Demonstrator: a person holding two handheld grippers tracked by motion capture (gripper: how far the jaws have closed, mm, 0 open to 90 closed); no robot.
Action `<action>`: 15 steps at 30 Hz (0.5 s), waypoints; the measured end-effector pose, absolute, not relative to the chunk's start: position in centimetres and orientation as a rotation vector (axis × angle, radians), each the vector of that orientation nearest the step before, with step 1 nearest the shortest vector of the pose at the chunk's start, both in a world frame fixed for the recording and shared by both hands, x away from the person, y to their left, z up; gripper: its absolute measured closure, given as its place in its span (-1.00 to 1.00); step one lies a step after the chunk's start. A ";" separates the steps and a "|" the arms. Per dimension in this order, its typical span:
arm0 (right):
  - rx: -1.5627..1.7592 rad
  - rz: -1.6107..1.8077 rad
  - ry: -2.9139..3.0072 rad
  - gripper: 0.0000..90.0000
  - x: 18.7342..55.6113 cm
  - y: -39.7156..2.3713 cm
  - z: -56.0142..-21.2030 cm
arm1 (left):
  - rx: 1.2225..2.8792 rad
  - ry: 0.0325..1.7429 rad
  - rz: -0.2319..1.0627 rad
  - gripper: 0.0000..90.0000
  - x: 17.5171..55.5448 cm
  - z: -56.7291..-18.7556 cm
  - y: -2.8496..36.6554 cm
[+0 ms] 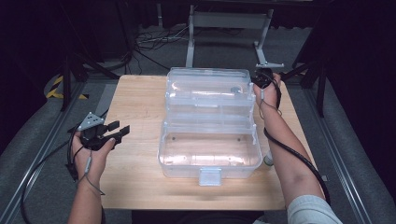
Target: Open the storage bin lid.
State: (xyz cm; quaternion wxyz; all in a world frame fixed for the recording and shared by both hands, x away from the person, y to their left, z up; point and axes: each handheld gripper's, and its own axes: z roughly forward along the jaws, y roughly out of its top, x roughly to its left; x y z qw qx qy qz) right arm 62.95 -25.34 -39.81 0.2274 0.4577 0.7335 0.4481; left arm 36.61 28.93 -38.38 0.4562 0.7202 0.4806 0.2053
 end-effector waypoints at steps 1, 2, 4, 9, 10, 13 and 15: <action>1.261 1.235 2.020 0.80 62.9 -25.3 -39.8 | 1.776 1.185 0.505 0.13 36.6 -38.4 28.9; 1.260 1.237 2.019 0.80 62.9 -25.3 -39.8 | 1.775 1.185 0.505 0.13 36.6 -38.4 28.9; 1.260 1.240 2.018 0.79 62.9 -25.3 -39.9 | 1.775 1.185 0.505 0.13 36.6 -38.4 28.9; 1.263 1.245 2.016 0.78 62.9 -25.3 -39.8 | 1.783 1.186 0.501 0.12 36.8 -38.5 28.8; 1.254 1.242 2.018 0.75 62.9 -25.3 -39.8 | 1.782 1.185 0.500 0.12 36.8 -38.5 28.8; 1.237 1.262 1.990 0.62 62.7 -25.6 -39.4 | 1.780 1.184 0.499 0.11 36.9 -38.5 28.8; 1.229 1.282 1.986 0.59 62.5 -25.9 -39.1 | 1.779 1.184 0.497 0.11 37.0 -38.4 28.8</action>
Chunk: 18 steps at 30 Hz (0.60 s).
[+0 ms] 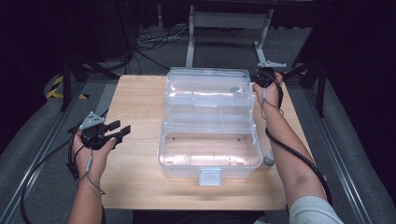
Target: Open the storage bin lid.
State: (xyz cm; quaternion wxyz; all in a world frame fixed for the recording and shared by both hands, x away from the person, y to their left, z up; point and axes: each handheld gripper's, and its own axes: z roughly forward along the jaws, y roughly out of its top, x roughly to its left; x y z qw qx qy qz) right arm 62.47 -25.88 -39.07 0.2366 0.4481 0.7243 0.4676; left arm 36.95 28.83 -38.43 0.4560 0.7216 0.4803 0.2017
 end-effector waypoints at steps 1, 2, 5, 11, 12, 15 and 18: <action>1.226 1.290 1.981 0.59 62.4 -26.0 -39.0 | 1.780 1.182 0.496 0.11 37.0 -38.4 28.8; 1.218 1.295 1.980 0.58 62.2 -26.2 -38.8 | 1.782 1.180 0.496 0.11 37.1 -38.4 28.8; 1.201 1.356 1.956 0.49 61.5 -26.9 -38.4 | 1.784 1.171 0.493 0.11 37.4 -38.3 28.4; 1.139 1.390 1.944 0.39 60.0 -27.9 -37.3 | 1.791 1.154 0.489 0.11 37.9 -38.1 28.1; 1.139 1.390 1.944 0.39 60.0 -27.9 -37.3 | 1.791 1.154 0.489 0.11 37.9 -38.1 28.1; 1.108 1.419 1.939 0.35 58.8 -28.7 -36.4 | 1.788 1.147 0.487 0.11 38.1 -38.0 28.0; 1.090 1.444 1.932 0.34 57.9 -29.4 -35.8 | 1.785 1.142 0.483 0.10 38.4 -38.0 27.8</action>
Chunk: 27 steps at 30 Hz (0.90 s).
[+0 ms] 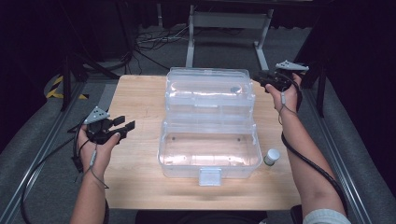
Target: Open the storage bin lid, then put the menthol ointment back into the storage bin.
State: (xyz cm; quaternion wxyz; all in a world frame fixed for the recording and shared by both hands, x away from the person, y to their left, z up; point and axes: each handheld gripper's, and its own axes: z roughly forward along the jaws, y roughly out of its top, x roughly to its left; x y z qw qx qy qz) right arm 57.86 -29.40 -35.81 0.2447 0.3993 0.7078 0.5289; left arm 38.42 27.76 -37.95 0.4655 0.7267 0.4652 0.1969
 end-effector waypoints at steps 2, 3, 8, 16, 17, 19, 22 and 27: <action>1.087 1.451 1.929 0.33 57.6 -29.6 -35.7 | 1.784 1.140 0.480 0.10 38.5 -38.0 27.6; 1.067 1.468 1.943 0.31 56.9 -30.0 -35.4 | 1.789 1.135 0.475 0.10 38.7 -38.0 27.5; 1.023 1.459 1.965 0.30 55.4 -30.8 -35.0 | 1.787 1.127 0.476 0.10 38.9 -37.8 27.3; 0.978 1.509 1.992 0.28 52.7 -32.7 -34.4 | 1.785 1.134 0.473 0.10 38.9 -38.0 27.4; 0.970 1.516 1.996 0.28 52.4 -32.9 -34.3 | 1.783 1.131 0.474 0.10 38.9 -37.9 27.3; 0.941 1.536 2.004 0.28 51.9 -33.2 -34.1 | 1.785 1.128 0.472 0.10 38.9 -37.9 27.3; 0.891 1.570 2.027 0.28 51.2 -33.5 -33.7 | 1.791 1.132 0.470 0.10 38.8 -38.0 27.2; 0.790 1.658 2.072 0.28 49.5 -33.8 -33.2 | 1.785 1.135 0.472 0.10 38.8 -38.0 27.3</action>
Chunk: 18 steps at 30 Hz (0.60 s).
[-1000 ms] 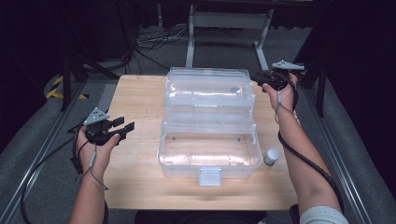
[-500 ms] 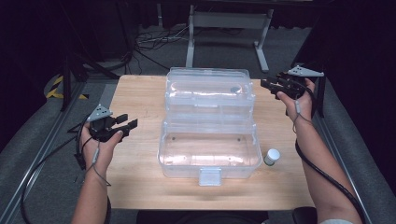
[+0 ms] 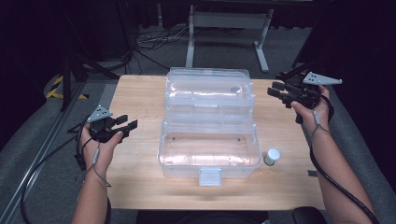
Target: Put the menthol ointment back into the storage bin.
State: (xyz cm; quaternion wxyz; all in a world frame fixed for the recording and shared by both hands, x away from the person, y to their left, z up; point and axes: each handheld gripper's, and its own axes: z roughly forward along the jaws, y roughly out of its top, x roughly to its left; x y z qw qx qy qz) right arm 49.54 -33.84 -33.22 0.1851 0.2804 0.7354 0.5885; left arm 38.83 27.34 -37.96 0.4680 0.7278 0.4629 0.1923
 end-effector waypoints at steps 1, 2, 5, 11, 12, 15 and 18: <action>0.778 1.677 2.079 0.27 49.3 -33.9 -33.2 | 1.787 1.135 0.469 0.10 38.8 -38.0 27.3; 0.768 1.681 2.085 0.27 49.0 -34.0 -33.1 | 1.791 1.133 0.466 0.10 38.8 -38.0 27.3; 0.736 1.696 2.116 0.27 48.2 -34.3 -32.9 | 1.791 1.134 0.468 0.10 38.8 -38.0 27.2; 0.693 1.698 2.151 0.26 47.6 -34.3 -32.8 | 1.789 1.137 0.466 0.10 38.8 -38.1 27.2; 0.686 1.695 2.159 0.26 47.4 -34.3 -32.9 | 1.791 1.138 0.465 0.10 38.8 -38.1 27.1; 0.678 1.687 2.171 0.25 47.2 -34.4 -33.0 | 1.790 1.136 0.465 0.10 38.8 -38.1 27.2; 0.672 1.663 2.190 0.24 47.0 -34.6 -33.1 | 1.790 1.134 0.464 0.10 38.8 -38.0 27.2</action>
